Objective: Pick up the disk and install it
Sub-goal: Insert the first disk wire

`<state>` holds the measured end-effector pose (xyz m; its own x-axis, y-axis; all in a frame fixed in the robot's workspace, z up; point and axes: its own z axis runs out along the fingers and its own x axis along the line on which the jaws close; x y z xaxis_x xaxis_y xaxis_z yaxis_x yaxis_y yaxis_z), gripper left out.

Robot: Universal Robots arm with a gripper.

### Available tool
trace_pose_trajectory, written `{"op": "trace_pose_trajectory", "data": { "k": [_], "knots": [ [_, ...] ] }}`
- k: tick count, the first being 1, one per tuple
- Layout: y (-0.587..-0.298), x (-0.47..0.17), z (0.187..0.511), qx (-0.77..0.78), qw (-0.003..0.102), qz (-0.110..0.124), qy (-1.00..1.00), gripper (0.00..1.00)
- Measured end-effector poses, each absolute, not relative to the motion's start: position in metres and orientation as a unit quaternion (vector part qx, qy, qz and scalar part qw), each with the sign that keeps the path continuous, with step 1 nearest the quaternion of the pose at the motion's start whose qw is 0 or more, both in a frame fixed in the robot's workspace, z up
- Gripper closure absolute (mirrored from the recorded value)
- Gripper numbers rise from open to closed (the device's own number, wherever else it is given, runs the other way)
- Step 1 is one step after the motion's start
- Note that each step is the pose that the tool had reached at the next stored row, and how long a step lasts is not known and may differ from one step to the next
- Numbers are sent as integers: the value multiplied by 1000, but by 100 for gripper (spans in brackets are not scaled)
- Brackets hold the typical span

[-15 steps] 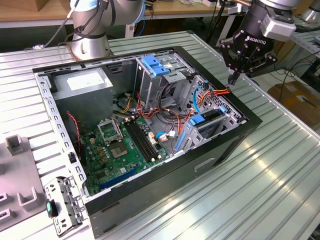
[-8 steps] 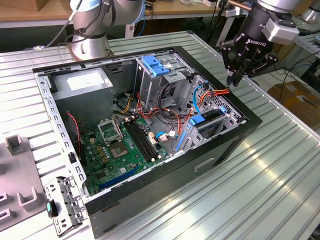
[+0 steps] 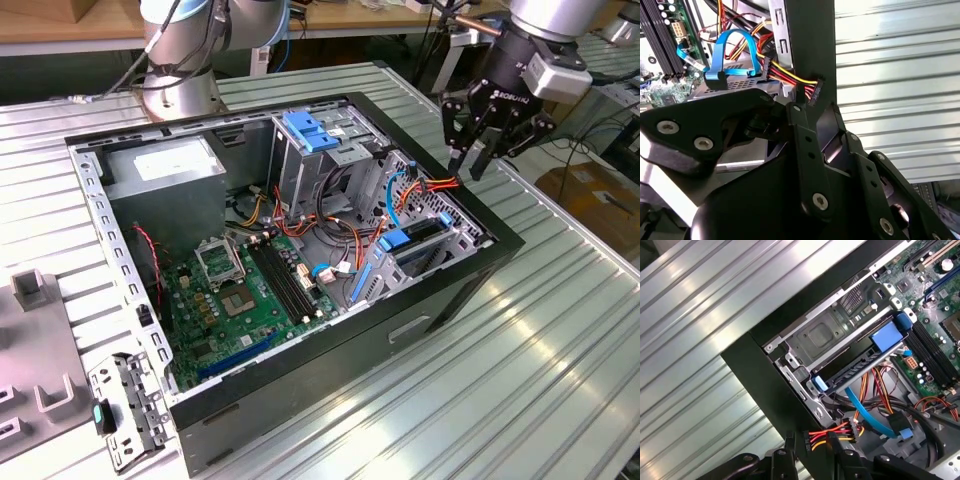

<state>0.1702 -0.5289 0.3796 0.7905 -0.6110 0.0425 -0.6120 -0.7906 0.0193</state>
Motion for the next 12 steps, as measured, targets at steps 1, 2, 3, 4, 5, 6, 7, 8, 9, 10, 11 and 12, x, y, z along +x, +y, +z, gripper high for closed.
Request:
{"op": "trace_pose_trajectory", "data": {
  "k": [1,2,3,4,5,6,7,8,9,10,11,12],
  "knots": [
    [-529,170,378,946,16,17,-323,62],
    [-529,171,375,946,16,17,-323,62],
    [-529,171,374,946,16,17,-323,62],
    [-529,172,372,946,16,17,-323,62],
    [-529,172,370,946,16,17,-323,62],
    [-529,173,367,946,15,17,-323,62],
    [-529,174,365,946,15,17,-323,64],
    [-529,174,366,946,15,17,-323,71],
    [-529,174,369,946,15,17,-323,77],
    [-529,174,373,946,15,17,-323,83],
    [-529,174,373,946,15,17,-323,84],
    [-529,174,373,946,15,17,-323,84]
  ]
}}
